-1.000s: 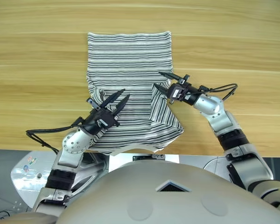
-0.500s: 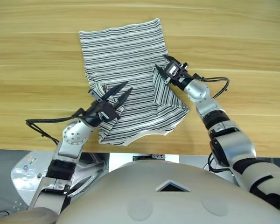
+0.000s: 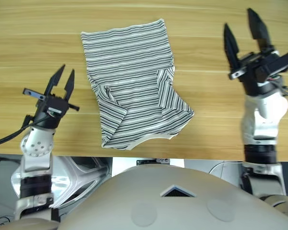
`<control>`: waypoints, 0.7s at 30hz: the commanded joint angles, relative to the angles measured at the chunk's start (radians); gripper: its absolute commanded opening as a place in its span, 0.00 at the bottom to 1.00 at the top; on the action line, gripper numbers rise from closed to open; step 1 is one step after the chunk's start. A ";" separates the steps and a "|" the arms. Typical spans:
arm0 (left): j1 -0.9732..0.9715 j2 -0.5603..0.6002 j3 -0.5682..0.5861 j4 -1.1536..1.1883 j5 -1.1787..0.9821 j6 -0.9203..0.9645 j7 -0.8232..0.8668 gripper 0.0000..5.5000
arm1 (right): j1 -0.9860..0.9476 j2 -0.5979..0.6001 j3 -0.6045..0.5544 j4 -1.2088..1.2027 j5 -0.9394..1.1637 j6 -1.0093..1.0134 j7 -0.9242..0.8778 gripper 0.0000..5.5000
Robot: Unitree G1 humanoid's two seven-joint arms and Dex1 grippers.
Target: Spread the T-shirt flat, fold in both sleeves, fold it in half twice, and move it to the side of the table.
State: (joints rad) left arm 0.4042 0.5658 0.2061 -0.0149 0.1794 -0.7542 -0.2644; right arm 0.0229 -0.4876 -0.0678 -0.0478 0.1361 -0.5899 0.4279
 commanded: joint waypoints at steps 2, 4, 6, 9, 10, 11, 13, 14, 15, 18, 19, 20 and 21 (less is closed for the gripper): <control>0.187 0.183 -0.030 0.026 0.466 0.149 -0.062 0.18 | 0.146 -0.357 -0.026 0.341 -0.716 -0.044 -0.340 0.39; 0.255 0.193 -0.062 -0.025 0.489 0.167 -0.125 0.18 | 0.214 -0.412 -0.024 0.345 -0.761 -0.091 -0.353 0.39; 0.301 0.194 -0.143 -0.140 0.435 0.152 -0.204 0.18 | 0.253 -0.444 0.003 0.340 -0.782 -0.167 -0.363 0.39; 0.348 0.243 -0.181 -0.264 0.373 0.162 -0.277 0.18 | 0.285 -0.481 0.043 0.310 -0.788 -0.248 -0.346 0.39; 0.362 0.262 -0.172 -0.281 0.368 0.164 -0.292 0.18 | 0.297 -0.495 0.057 0.299 -0.790 -0.269 -0.330 0.39; 0.377 0.277 -0.161 -0.297 0.361 0.166 -0.303 0.18 | 0.308 -0.506 0.068 0.283 -0.783 -0.282 -0.309 0.39; 0.398 0.295 -0.178 -0.327 0.345 0.157 -0.325 0.18 | 0.312 -0.513 0.092 0.256 -0.767 -0.300 -0.276 0.39; 0.401 0.302 -0.193 -0.343 0.331 0.151 -0.337 0.18 | 0.304 -0.508 0.107 0.247 -0.762 -0.307 -0.265 0.39; 0.398 0.306 -0.209 -0.358 0.320 0.149 -0.350 0.18 | 0.294 -0.503 0.121 0.241 -0.758 -0.314 -0.252 0.39; 0.347 0.313 -0.229 -0.317 0.336 0.162 -0.354 0.18 | 0.256 -0.494 0.159 0.225 -0.744 -0.324 -0.213 0.39; 0.335 0.309 -0.234 -0.303 0.339 0.168 -0.351 0.18 | 0.245 -0.497 0.167 0.231 -0.739 -0.328 -0.206 0.39; 0.328 0.303 -0.242 -0.293 0.335 0.172 -0.347 0.18 | 0.226 -0.504 0.176 0.256 -0.737 -0.336 -0.200 0.39; 0.328 0.299 -0.249 -0.288 0.330 0.174 -0.343 0.18 | 0.208 -0.509 0.184 0.284 -0.735 -0.345 -0.194 0.39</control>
State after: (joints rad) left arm 0.7313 0.8631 -0.0245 -0.3385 0.4835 -0.6084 -0.5971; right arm 0.2675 -0.9799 0.0997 0.1991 -0.6108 -0.9210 0.2162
